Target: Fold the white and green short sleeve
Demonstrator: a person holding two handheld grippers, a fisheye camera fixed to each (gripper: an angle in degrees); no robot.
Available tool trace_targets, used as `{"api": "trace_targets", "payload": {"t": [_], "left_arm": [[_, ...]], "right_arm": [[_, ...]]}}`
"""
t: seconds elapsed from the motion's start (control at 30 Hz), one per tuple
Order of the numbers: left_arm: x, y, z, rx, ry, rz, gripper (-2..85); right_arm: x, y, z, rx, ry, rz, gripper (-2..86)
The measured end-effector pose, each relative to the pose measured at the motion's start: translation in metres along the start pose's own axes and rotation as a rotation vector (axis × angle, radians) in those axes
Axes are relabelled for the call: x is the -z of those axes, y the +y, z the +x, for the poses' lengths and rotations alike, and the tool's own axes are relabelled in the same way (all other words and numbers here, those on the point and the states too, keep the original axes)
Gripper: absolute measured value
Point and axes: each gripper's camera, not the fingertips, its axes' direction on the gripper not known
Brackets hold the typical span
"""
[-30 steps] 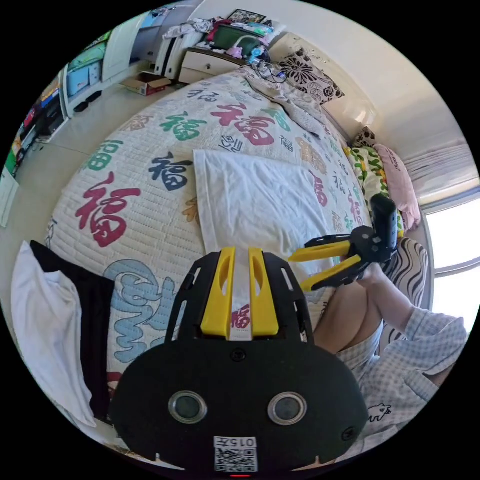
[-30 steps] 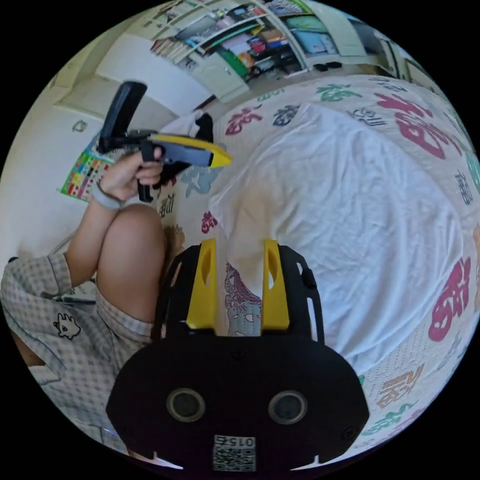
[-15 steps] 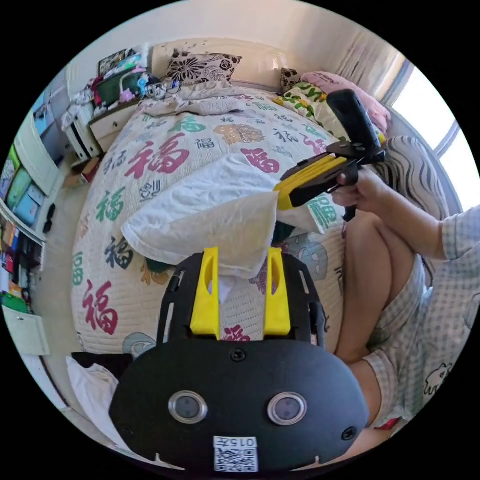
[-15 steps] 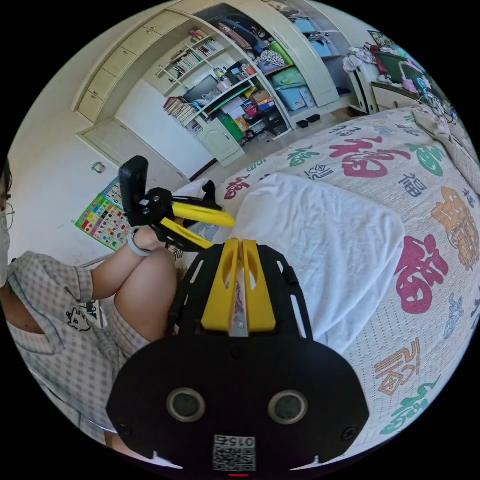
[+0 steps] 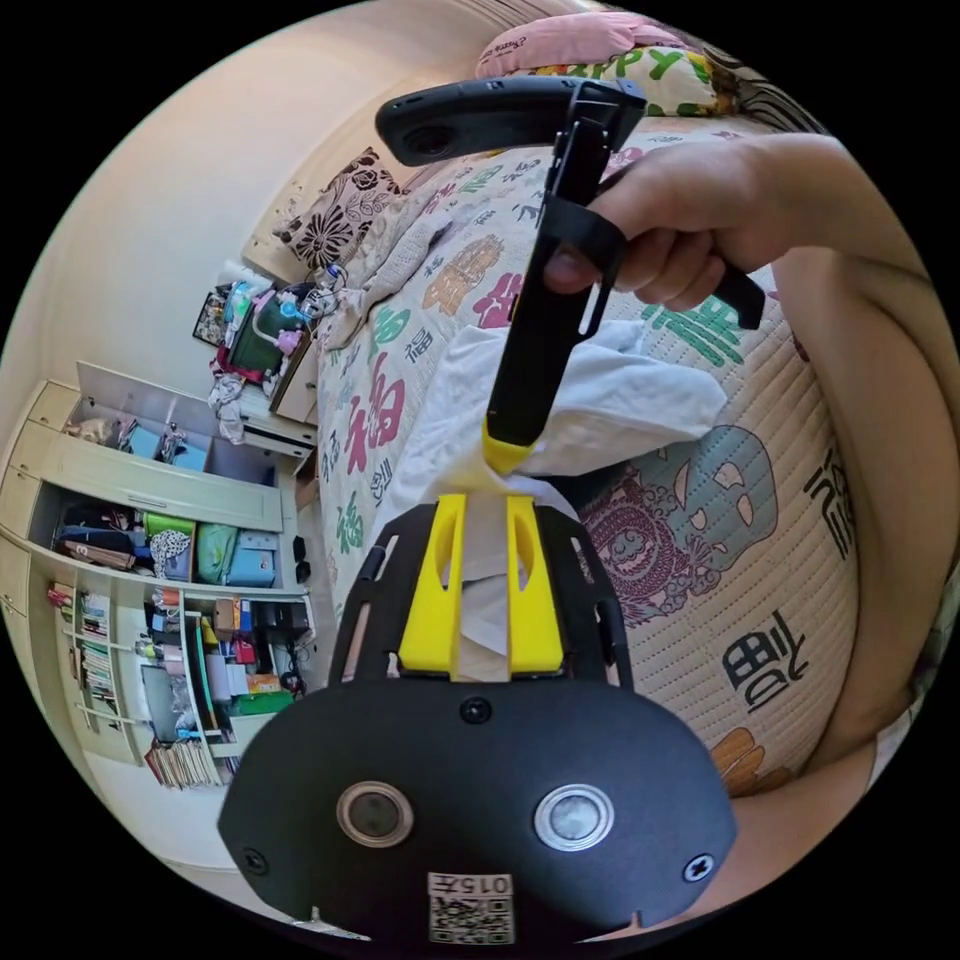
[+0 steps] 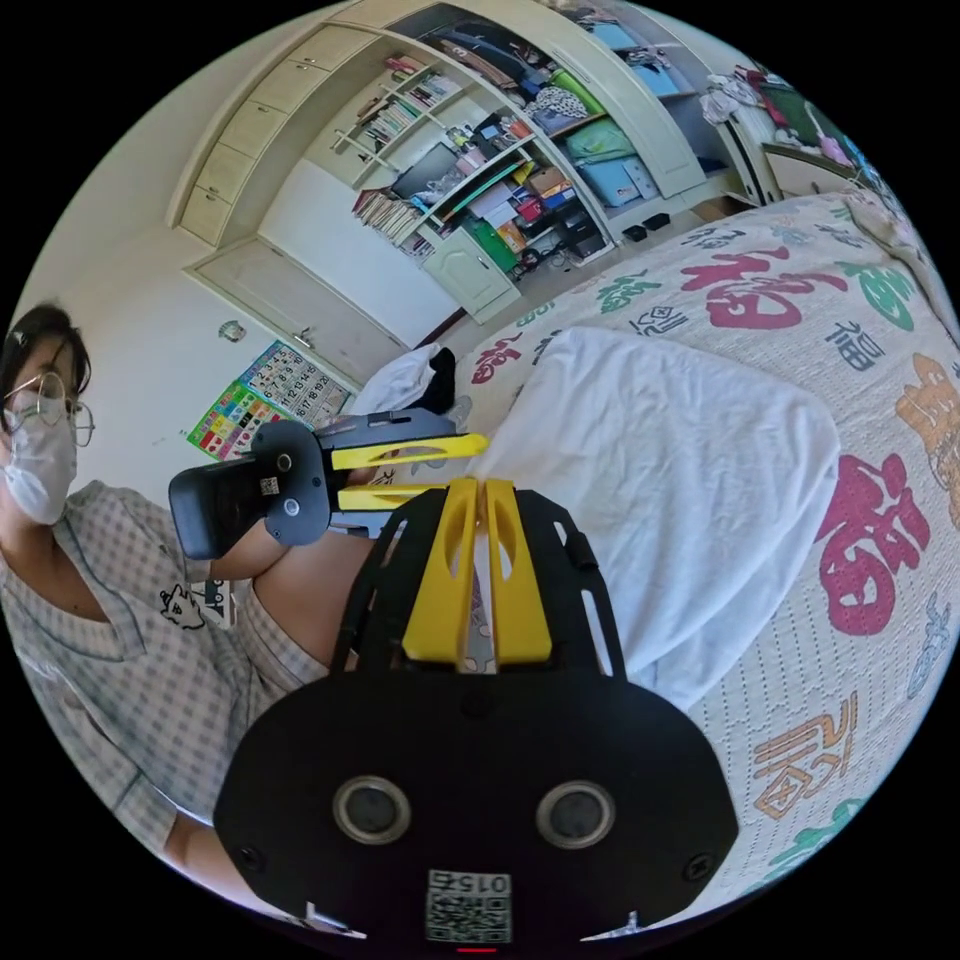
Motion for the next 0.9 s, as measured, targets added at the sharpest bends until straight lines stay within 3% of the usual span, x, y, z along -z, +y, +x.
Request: {"api": "trace_targets", "payload": {"t": [0.57,0.67,0.73,0.83,0.9], "left_arm": [[0.04,0.056,-0.047,0.072,-0.042,0.055,0.2],[0.032,0.088,-0.107,0.287,-0.001,0.085,0.0],[0.028,0.158,-0.193,0.74,0.075,0.142,-0.1],[0.022,0.305,-0.261,1.379,0.106,0.207,-0.4],[0.025,0.351,-0.268,1.481,-0.023,0.09,-0.6]], "right_arm": [[0.046,0.032,0.051,0.002,-0.038,0.127,1.4],[0.076,0.039,0.061,-0.017,0.023,0.267,3.0],[0.11,0.059,0.079,-0.118,0.08,0.442,4.7],[0.139,0.088,0.115,-0.384,0.227,0.503,6.7],[0.14,0.097,0.141,-0.566,0.283,0.411,8.6]]}}
